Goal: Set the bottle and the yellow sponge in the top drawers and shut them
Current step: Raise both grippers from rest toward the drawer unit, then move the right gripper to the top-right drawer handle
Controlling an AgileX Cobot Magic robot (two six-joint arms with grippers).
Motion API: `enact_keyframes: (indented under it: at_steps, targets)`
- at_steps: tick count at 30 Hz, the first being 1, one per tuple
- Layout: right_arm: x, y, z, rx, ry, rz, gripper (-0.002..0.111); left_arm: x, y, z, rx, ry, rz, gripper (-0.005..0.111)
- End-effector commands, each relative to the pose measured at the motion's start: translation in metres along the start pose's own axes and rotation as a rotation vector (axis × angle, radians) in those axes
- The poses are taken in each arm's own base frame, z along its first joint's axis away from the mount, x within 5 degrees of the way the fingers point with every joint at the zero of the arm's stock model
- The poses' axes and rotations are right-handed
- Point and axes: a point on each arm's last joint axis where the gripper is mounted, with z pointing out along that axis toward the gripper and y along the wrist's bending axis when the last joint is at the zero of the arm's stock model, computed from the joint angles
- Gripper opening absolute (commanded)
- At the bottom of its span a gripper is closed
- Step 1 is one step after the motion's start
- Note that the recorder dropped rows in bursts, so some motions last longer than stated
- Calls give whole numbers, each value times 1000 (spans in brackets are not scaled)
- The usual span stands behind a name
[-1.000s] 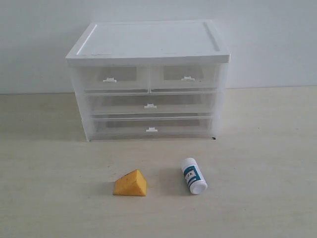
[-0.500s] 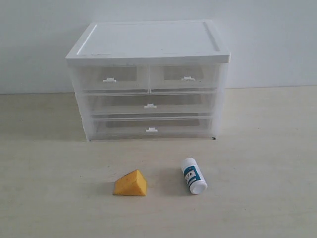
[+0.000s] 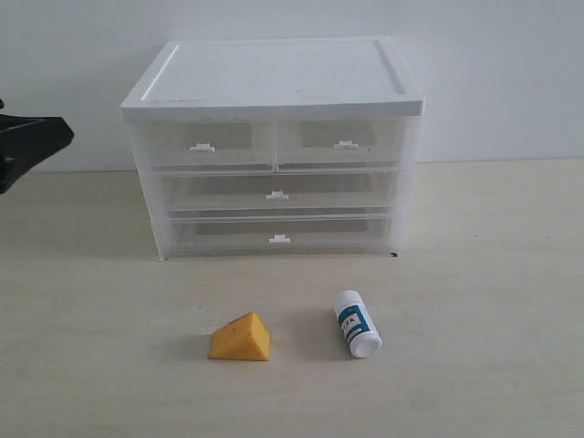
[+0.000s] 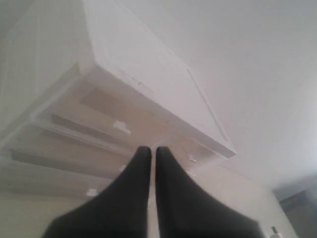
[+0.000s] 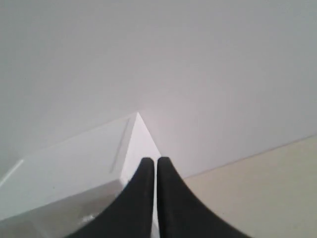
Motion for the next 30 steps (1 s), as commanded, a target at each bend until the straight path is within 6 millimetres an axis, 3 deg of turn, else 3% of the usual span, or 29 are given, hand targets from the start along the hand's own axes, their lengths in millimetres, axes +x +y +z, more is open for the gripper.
enact_keyframes:
  at_steps: [1, 5, 10, 14, 21, 23, 26, 27, 29, 30]
  targets:
    - [19, -8, 35, 34, 89, -3, 0, 1, 20, 31, 162, 22, -131, 4]
    - [37, -17, 56, 69, 168, 8, 0, 3, 43, 52, 224, 32, -227, 4]
    - [51, -22, 78, 59, 171, 12, 0, 4, 82, 92, 229, 94, -220, 4]
    - [59, -26, 88, 56, 174, 14, 0, -4, 97, 119, 265, 182, -190, 4]
    - [74, -29, 101, 39, 206, 31, 0, 8, 90, 140, 308, 284, -172, 4]
    - [92, -18, 109, -74, 271, 52, 2, 9, 86, 143, 319, 287, -148, 4]
    - [109, -7, 120, -192, 316, 189, 20, 4, 89, 142, 302, 274, -142, 4]
    - [116, -3, 130, -241, 359, 254, 37, 4, 91, 142, 288, 271, -141, 4]
    - [123, 3, 143, -281, 441, 316, 52, 3, 94, 143, 263, 258, -141, 4]
    - [126, 6, 149, -306, 486, 338, 53, 2, 95, 143, 249, 246, -135, 4]
